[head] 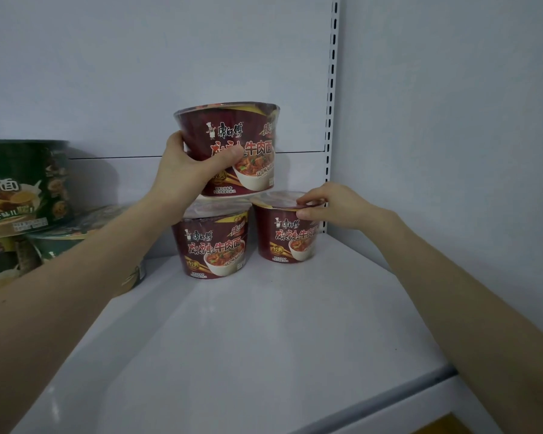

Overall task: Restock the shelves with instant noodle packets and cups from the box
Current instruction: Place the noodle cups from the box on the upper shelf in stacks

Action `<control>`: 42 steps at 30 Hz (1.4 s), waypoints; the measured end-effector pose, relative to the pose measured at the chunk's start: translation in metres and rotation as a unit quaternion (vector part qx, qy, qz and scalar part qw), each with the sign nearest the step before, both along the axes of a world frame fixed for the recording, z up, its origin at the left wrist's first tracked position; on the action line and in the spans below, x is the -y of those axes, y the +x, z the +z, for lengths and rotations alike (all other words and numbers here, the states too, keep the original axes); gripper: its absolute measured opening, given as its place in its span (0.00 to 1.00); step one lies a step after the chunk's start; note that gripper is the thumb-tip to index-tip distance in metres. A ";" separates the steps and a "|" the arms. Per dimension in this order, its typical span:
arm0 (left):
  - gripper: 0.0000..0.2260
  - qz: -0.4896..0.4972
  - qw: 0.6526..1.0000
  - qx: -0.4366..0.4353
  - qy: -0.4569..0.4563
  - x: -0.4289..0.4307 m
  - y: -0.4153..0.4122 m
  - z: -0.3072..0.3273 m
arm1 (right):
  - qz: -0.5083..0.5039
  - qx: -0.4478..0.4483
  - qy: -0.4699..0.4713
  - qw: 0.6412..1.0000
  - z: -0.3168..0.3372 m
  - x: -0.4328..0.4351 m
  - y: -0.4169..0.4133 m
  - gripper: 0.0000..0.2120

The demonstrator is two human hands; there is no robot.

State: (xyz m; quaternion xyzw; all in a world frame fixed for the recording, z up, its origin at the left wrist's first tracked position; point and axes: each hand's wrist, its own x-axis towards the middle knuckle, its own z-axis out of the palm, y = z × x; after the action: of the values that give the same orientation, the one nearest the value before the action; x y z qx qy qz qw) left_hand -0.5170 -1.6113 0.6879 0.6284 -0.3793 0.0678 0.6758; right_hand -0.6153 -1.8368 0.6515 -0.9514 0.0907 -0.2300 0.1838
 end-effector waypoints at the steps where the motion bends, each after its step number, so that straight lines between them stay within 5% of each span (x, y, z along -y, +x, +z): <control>1: 0.36 0.000 1.000 0.000 0.001 0.000 0.000 -0.001 | -0.005 0.007 -0.003 1.000 -0.001 -0.002 0.001 0.17; 22: 0.33 -0.002 1.000 0.006 0.001 -0.004 -0.005 -0.005 | -0.002 -0.043 0.073 0.996 0.014 -0.006 -0.011 0.19; 26: 0.32 -0.012 1.000 0.002 -0.002 -0.006 -0.006 -0.004 | 0.042 0.143 0.260 0.954 0.049 -0.027 -0.017 0.20; 28: 0.35 -0.035 0.999 -0.009 0.009 -0.008 -0.003 -0.005 | 0.090 0.165 0.320 0.929 0.064 -0.041 -0.017 0.23; 42: 0.38 -0.060 0.997 -0.010 0.051 -0.010 -0.001 0.002 | 0.152 0.206 0.353 0.900 0.072 -0.069 0.002 0.26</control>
State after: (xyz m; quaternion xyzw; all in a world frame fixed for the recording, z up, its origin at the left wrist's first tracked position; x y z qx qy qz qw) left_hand -0.5181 -1.6014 0.6897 0.6389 -0.4130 0.0013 0.6490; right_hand -0.6130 -1.7674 0.7234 -0.7577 -0.0195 -0.3432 0.5548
